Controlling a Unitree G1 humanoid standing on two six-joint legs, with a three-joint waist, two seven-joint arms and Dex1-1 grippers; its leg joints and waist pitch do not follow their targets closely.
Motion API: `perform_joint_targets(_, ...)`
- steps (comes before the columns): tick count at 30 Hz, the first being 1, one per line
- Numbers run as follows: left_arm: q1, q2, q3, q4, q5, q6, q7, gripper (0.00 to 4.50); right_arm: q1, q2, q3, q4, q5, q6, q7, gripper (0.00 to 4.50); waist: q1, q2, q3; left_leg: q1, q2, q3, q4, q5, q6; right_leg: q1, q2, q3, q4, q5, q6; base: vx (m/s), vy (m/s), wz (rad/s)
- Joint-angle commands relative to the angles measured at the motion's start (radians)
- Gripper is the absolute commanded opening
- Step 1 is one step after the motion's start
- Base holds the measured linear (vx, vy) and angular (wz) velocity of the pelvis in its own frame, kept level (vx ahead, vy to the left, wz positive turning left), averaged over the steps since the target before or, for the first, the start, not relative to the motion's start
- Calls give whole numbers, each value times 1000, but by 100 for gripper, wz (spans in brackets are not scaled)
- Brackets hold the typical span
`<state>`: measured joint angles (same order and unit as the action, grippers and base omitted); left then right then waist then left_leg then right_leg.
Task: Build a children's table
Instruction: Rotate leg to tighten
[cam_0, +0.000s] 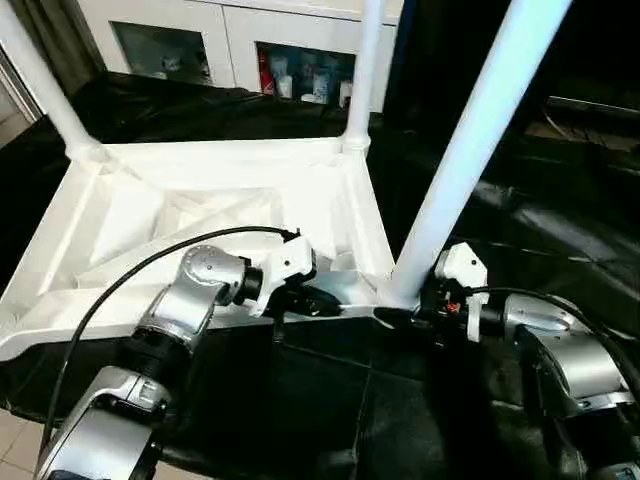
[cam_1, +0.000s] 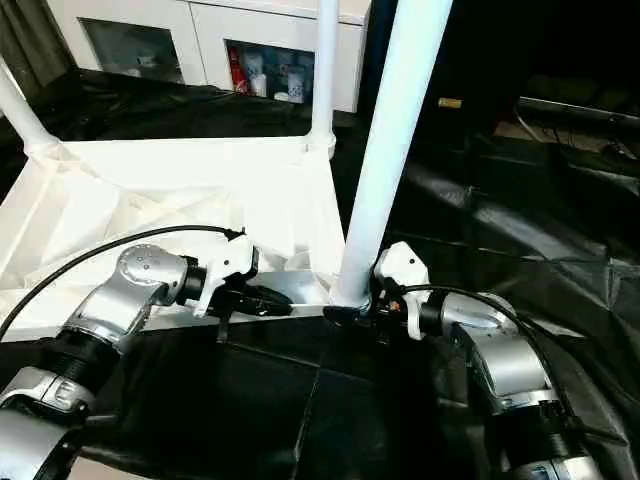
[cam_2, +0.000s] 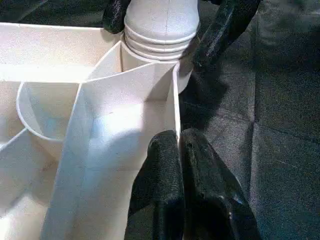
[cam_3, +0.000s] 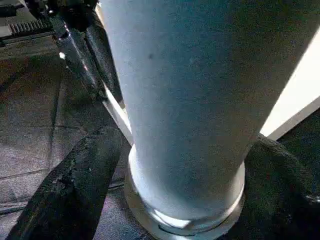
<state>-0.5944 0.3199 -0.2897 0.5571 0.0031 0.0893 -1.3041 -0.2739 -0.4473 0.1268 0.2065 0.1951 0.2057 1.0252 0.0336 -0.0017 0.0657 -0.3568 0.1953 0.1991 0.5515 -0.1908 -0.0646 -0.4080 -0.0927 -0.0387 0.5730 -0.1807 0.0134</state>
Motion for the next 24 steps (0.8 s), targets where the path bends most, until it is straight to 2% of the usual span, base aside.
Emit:
perform_joint_targets(1,37,4,-50,13,13,19,-32,0,-5,-4,16,-4,29,14,42,343,3,-12,-38,0,35,-6,-55,-171,102,45,-42,33,-52,-124,-284,0,0,0)
perform_joint_targets(2,37,4,-50,13,13,19,-32,0,-5,-4,16,-4,29,14,42,343,3,-12,-38,0,35,-6,-55,-171,102,45,-42,33,-52,-124,-284,0,0,0)
perform_joint_targets(3,41,1,-47,7,9,22,-30,0,-7,-4,16,-4,39,20,55,343,2,-18,-37,-1,35,-5,-54,-164,104,46,-41,32,-52,-128,-281,0,0,0)
perform_joint_targets(4,42,0,-47,2,7,26,-30,0,-8,-4,18,-4,41,20,59,339,3,-19,-36,-1,35,-5,-54,-163,104,45,-41,33,-52,-133,-280,0,0,0)
perform_joint_targets(5,43,-1,-46,1,6,27,-29,0,-9,-3,19,-3,42,20,60,326,4,-16,-36,0,37,-6,-55,-164,102,44,-42,33,-52,-142,-280,0,0,0)
perform_joint_targets(7,47,-3,-45,-4,4,30,-27,0,-10,-2,21,-2,45,21,65,302,3,-16,-36,1,37,-6,-54,-161,101,44,-41,33,-51,-135,-282,0,0,0)
perform_joint_targets(9,57,-5,-44,-14,2,34,-13,0,-9,7,26,2,45,25,69,296,1,-29,-36,0,36,-4,-52,-152,106,45,-41,33,-50,-131,-279,0,0,0)
perform_joint_targets(10,58,-5,-44,-16,2,34,-10,0,-9,9,26,2,45,26,69,278,1,-31,-35,0,37,-5,-53,-150,108,44,-42,33,-49,-135,-279,0,0,0)
perform_joint_targets(11,60,-6,-43,-18,1,35,-5,0,-9,12,27,3,45,28,67,278,2,-27,-35,0,37,-5,-53,-148,109,43,-42,33,-49,-142,-278,0,0,0)
perform_joint_targets(12,62,-8,-40,-18,4,34,10,0,-9,22,26,8,43,36,48,274,0,-34,-34,0,37,-4,-52,-148,110,43,-42,33,-50,-145,-276,0,0,0)
perform_joint_targets(13,62,-14,-36,-14,10,32,35,0,-11,39,25,21,29,37,11,273,0,-39,-32,-1,37,-5,-53,-156,109,42,-43,34,-53,-180,-266,0,0,0)
perform_joint_targets(14,60,-19,-33,-9,18,28,57,0,-13,50,25,31,17,34,-17,273,0,-38,-30,-1,37,-6,-55,-163,105,41,-44,34,-54,-201,-260,0,0,0)
perform_joint_targets(15,54,-34,-23,6,33,23,116,0,-20,79,21,63,-12,25,-92,272,-3,-45,-28,-2,37,-7,-57,-177,94,37,-45,34,-58,-252,-242,0,0,0)
perform_joint_targets(16,54,-34,-23,6,33,23,116,0,-20,79,21,63,-12,25,-92,271,-5,-41,-24,-2,37,-8,-61,-199,83,34,-46,34,-64,-297,-233,0,0,0)
perform_joint_targets(17,44,-56,-13,23,46,24,176,0,-26,116,18,98,-45,17,-184,271,-8,-48,-24,-1,37,-11,-64,-229,58,33,-47,34,-70,-378,-202,0,0,0)
perform_joint_targets(19,37,-77,-8,34,55,29,222,0,-27,150,15,118,-65,20,-256,271,-13,-47,-22,3,37,-16,-69,-272,26,27,-48,35,-78,-450,-172,0,0,0)
perform_joint_targets(20,33,-100,-9,38,60,37,254,0,-24,196,5,124,-73,39,-335,270,-15,-56,-21,3,37,-18,-71,-290,17,27,-49,36,-82,-484,-150,0,0,0)
perform_joint_targets(21,32,-105,-10,38,62,38,261,0,-23,205,2,124,-74,43,-350,270,-17,-57,-21,5,36,-20,-73,-311,14,23,-49,36,-87,-518,-133,0,0,0)
perform_joint_targets(24,27,-143,-17,42,72,47,312,0,-14,270,-20,123,-77,73,-455,270,-21,-56,-20,6,36,-24,-74,-329,11,18,-51,39,-92,-546,-114,0,0,0)
